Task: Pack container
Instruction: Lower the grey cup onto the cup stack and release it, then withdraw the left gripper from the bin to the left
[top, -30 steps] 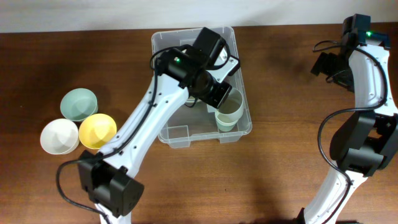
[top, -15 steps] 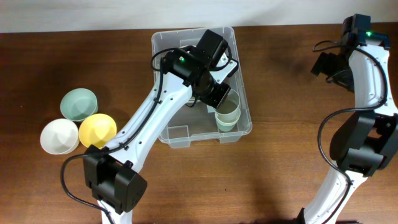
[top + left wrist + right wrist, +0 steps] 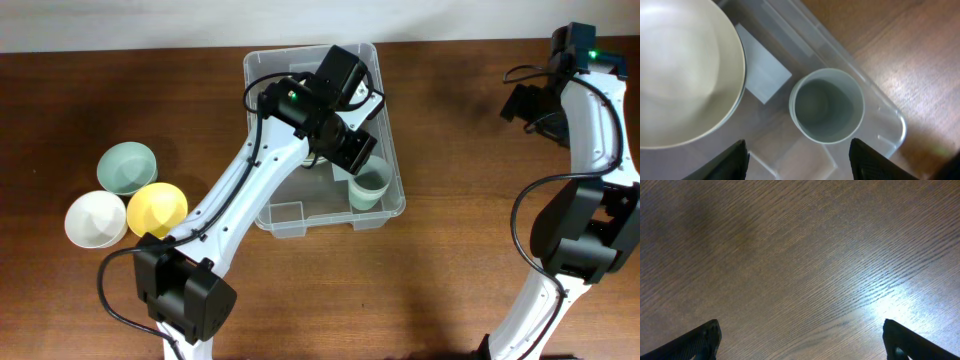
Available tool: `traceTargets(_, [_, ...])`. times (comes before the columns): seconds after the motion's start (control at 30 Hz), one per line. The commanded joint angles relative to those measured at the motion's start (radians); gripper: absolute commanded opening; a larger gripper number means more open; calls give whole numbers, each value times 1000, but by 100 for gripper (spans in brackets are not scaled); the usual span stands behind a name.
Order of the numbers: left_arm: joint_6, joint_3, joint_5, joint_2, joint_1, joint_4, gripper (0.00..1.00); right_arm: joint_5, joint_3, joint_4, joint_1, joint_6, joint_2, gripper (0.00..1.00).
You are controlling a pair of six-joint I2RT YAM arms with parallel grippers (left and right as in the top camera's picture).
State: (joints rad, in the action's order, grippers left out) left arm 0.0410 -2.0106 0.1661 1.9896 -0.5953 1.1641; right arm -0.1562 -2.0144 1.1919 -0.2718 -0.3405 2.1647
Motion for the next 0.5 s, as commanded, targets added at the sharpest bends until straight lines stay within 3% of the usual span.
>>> traceTargets(0.0, [-53, -19, -19, 12, 10, -19, 66, -5, -2, -1, -5, -5, 0, 99])
traceTargets(0.17, [-177, -60, -80, 6, 87, 3, 66, -5, -2, -1, -5, -5, 0, 99])
traceTargets(0.37, [-387, -138, -272, -17, 254, 158, 66, -5, -2, -1, -5, -5, 0, 99])
traceTargets(0.47, [-431, -148, -369, -34, 348, 243, 66, -5, -2, -1, -5, -5, 0, 99])
